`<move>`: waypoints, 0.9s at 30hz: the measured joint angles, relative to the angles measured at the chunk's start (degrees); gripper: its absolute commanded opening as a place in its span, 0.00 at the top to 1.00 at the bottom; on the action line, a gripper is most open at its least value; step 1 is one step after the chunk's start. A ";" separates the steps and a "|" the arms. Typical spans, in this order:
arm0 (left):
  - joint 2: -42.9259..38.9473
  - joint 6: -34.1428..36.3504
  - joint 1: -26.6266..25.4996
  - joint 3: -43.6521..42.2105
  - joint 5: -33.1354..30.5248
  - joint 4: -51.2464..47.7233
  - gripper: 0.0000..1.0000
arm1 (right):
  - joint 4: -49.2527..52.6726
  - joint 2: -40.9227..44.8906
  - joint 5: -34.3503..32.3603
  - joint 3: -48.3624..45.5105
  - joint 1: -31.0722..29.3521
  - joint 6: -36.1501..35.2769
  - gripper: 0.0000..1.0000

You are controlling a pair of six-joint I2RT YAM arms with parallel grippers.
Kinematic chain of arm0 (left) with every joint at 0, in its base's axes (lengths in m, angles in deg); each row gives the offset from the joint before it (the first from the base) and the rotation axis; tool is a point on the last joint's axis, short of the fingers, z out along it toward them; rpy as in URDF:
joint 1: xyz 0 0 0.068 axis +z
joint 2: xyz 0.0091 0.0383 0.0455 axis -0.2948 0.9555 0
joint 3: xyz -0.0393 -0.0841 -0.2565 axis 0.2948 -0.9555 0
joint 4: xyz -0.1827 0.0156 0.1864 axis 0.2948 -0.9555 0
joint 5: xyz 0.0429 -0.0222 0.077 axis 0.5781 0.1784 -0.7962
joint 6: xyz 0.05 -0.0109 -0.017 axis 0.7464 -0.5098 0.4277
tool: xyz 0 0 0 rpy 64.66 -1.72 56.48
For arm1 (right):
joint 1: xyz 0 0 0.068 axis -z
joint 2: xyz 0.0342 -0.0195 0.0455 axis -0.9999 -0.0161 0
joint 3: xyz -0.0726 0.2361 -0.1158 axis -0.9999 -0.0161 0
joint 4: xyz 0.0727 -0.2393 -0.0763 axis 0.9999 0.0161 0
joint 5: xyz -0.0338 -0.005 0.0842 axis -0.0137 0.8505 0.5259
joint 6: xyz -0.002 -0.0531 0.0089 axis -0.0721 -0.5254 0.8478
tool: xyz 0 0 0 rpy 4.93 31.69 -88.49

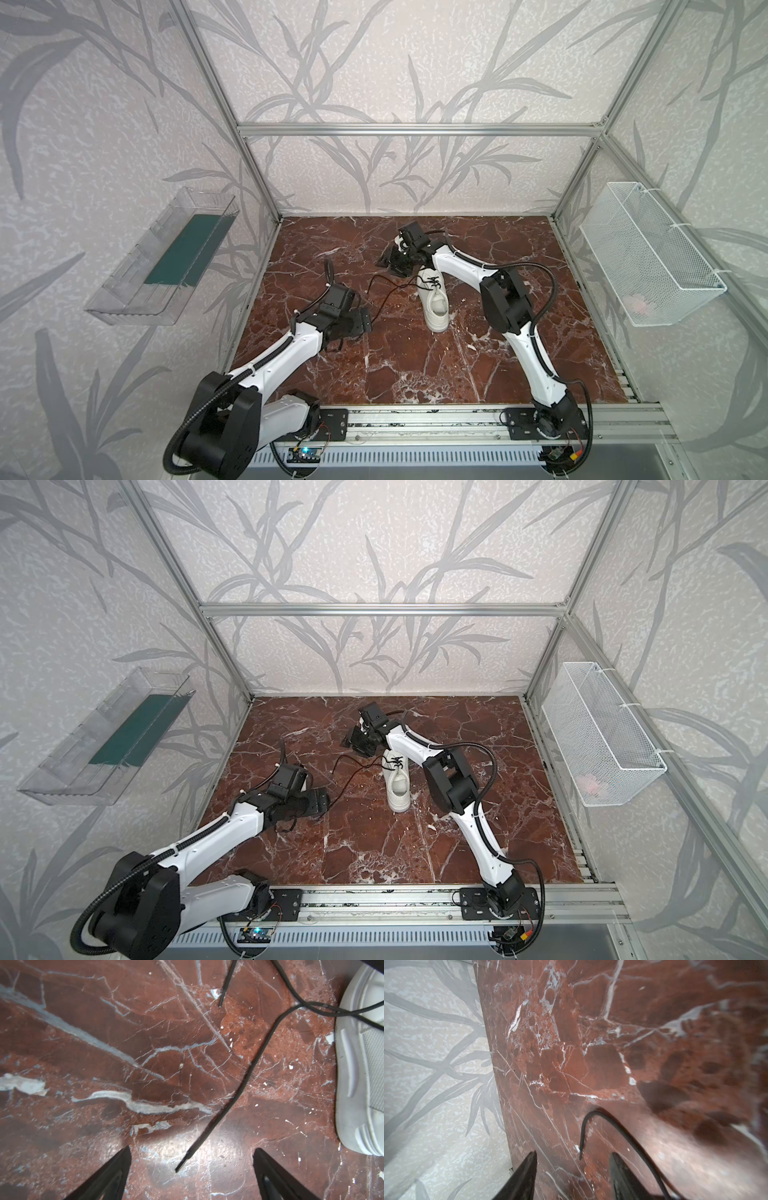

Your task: Tie the shoes

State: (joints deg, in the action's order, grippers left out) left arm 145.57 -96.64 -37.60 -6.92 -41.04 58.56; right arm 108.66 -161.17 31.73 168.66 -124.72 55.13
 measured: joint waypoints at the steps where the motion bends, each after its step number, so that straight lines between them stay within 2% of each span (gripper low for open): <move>1: 1.18 -0.02 0.00 1.01 0.33 -0.13 0.12 | -0.31 2.43 0.20 -2.54 0.76 -0.20 0.44; 8: 9.27 0.44 -0.68 7.39 1.77 -1.66 0.27 | -0.68 18.88 1.44 -14.16 7.78 -5.14 0.44; 13: 14.51 0.04 -1.70 10.36 2.38 -2.10 0.35 | 0.46 27.15 1.44 -20.24 12.72 -9.25 0.44; 20: 21.33 -0.15 -4.46 13.70 2.19 -3.69 0.46 | 2.99 31.98 1.53 -26.38 14.40 -13.75 0.44; 27: 24.30 -0.17 -6.58 16.26 0.85 -5.64 0.55 | 3.06 34.60 2.78 -32.89 16.63 -15.04 0.44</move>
State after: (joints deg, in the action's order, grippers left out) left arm 169.88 -96.81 -44.17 9.34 -40.19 52.92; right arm 111.71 -126.57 34.51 135.76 -108.08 40.10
